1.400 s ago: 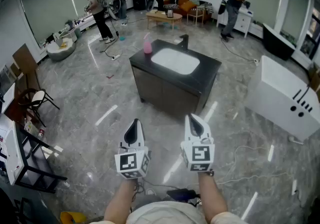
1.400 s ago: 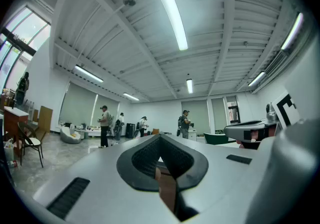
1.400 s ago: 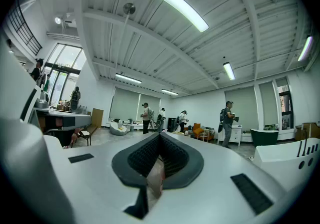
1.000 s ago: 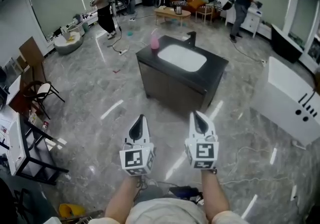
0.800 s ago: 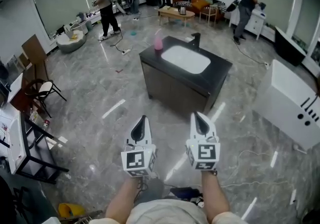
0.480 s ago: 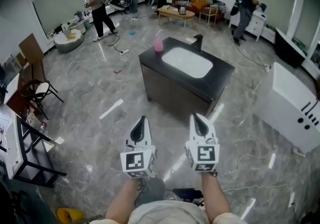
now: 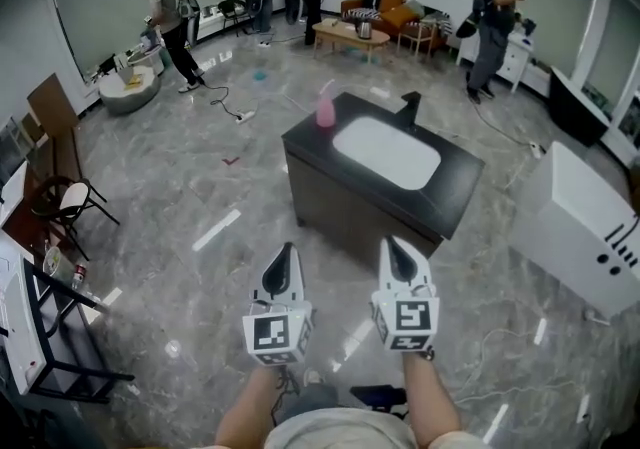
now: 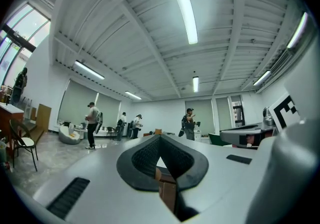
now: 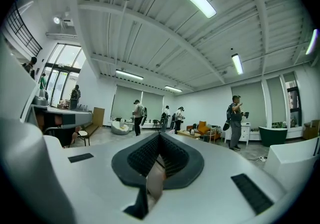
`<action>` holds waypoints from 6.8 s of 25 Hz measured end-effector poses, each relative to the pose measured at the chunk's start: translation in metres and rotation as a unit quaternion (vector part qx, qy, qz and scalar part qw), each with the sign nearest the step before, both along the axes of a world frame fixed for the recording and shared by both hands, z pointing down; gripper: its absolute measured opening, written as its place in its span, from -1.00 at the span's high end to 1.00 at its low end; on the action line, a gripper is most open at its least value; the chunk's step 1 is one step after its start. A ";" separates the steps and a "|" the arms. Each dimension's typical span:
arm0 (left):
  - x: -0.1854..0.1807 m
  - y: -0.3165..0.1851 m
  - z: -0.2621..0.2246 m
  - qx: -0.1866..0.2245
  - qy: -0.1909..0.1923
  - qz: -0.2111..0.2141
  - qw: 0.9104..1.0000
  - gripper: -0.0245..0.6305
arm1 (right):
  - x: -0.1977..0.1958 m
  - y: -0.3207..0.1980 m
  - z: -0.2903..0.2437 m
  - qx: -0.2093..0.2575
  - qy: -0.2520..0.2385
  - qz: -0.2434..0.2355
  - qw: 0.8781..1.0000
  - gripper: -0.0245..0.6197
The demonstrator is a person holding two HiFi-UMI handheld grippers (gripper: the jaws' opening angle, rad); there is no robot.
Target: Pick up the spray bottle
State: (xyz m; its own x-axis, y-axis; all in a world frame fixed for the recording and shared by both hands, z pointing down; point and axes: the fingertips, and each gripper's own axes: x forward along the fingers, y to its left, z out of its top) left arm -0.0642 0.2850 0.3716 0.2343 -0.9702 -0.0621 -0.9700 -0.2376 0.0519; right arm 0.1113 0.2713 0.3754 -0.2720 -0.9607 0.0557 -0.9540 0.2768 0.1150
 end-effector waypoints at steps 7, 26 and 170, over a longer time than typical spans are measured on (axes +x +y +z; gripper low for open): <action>-0.033 -0.061 -0.010 0.006 0.002 0.014 1.000 0.93 | -0.034 -0.057 -0.001 -0.001 0.000 0.008 1.000 0.91; -0.016 -0.217 0.011 -0.008 -0.006 0.008 1.000 0.93 | -0.024 -0.214 0.016 0.000 0.001 0.002 1.000 0.92; -0.062 -0.693 0.045 0.003 -0.048 -0.007 0.999 0.93 | -0.108 -0.727 0.087 -0.059 0.029 -0.078 0.995 0.43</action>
State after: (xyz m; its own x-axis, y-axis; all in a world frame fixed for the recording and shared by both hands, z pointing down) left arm -0.1264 -0.4079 0.4167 0.2262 -0.9730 -0.0464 -0.9736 -0.2242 -0.0429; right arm 0.0035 -0.4560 0.4620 -0.4101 -0.8931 0.1850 -0.8913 0.4355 0.1263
